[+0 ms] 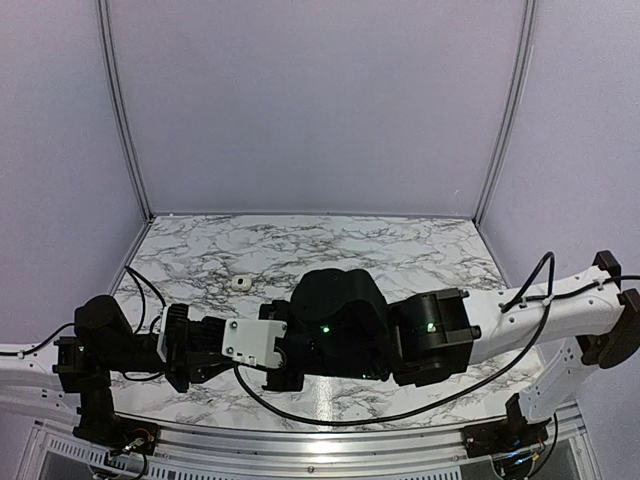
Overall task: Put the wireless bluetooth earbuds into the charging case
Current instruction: Insert the left earbud into the left side groove of the charging case, then adjust the left earbud in the left side groove of the charging case.
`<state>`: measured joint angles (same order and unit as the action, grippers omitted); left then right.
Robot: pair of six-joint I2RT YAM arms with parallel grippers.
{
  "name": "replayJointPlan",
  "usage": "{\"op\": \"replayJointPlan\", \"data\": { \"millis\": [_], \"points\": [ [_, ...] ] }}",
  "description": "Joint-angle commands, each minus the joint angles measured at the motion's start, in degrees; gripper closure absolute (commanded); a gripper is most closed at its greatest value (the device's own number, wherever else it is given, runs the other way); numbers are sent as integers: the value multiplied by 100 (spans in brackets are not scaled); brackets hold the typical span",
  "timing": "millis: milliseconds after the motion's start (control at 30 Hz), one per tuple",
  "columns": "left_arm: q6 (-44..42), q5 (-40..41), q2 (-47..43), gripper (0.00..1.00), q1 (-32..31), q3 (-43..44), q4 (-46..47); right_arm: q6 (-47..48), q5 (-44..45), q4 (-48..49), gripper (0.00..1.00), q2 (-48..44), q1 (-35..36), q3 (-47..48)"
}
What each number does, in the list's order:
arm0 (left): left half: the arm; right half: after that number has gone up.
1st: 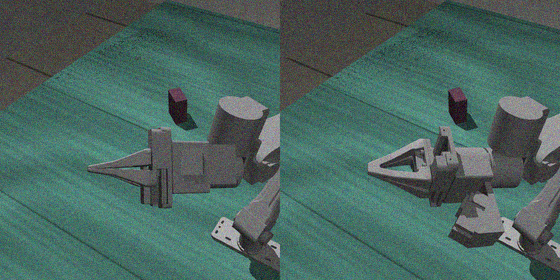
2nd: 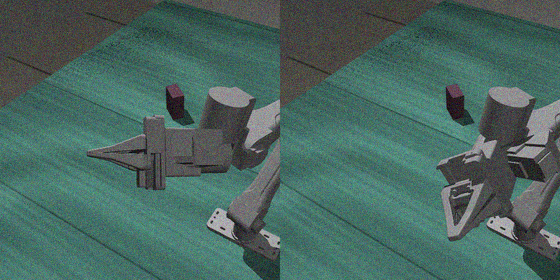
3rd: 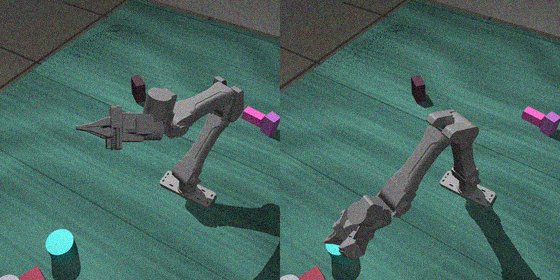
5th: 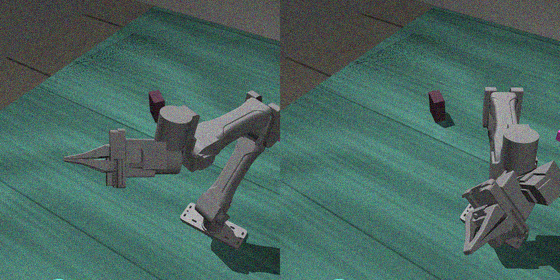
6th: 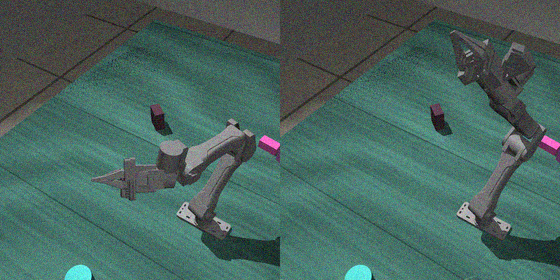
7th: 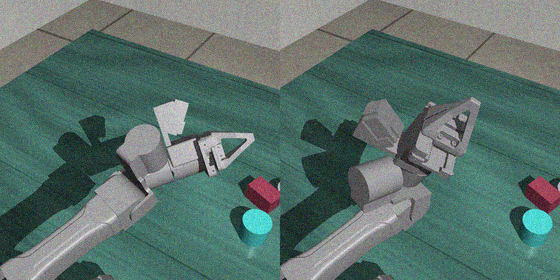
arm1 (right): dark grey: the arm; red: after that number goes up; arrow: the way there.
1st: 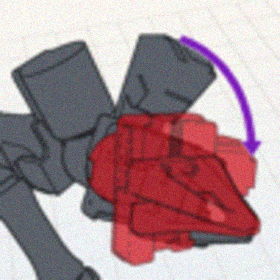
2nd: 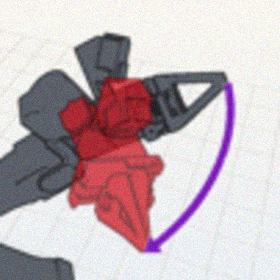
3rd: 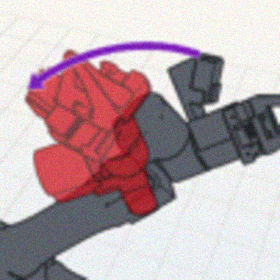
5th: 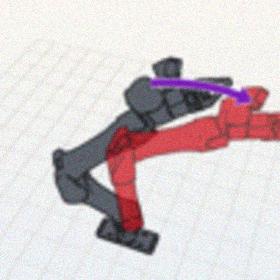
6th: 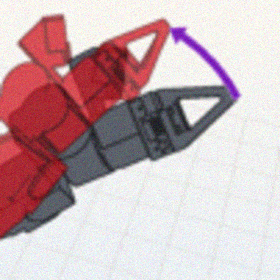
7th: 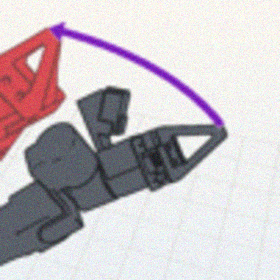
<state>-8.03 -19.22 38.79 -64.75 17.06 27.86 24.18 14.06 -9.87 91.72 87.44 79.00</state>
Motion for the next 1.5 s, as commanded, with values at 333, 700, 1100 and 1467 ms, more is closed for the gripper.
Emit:
{"op": "replayJointPlan", "data": {
  "millis": [333,700,1100,1467],
  "points": [
    [21,-11,-135,100,15,87,317,343,270,-601,94,390,247,467],
    [-43,-12,-33,100,15,87,316,134,156,-437,77,10,248,458],
    [-141,44,138,100,15,78,282,-247,226,-700,82,-298,193,412],
    [-217,60,224,100,15,130,246,-420,23,-931,90,17,0,527]
  ]
}}
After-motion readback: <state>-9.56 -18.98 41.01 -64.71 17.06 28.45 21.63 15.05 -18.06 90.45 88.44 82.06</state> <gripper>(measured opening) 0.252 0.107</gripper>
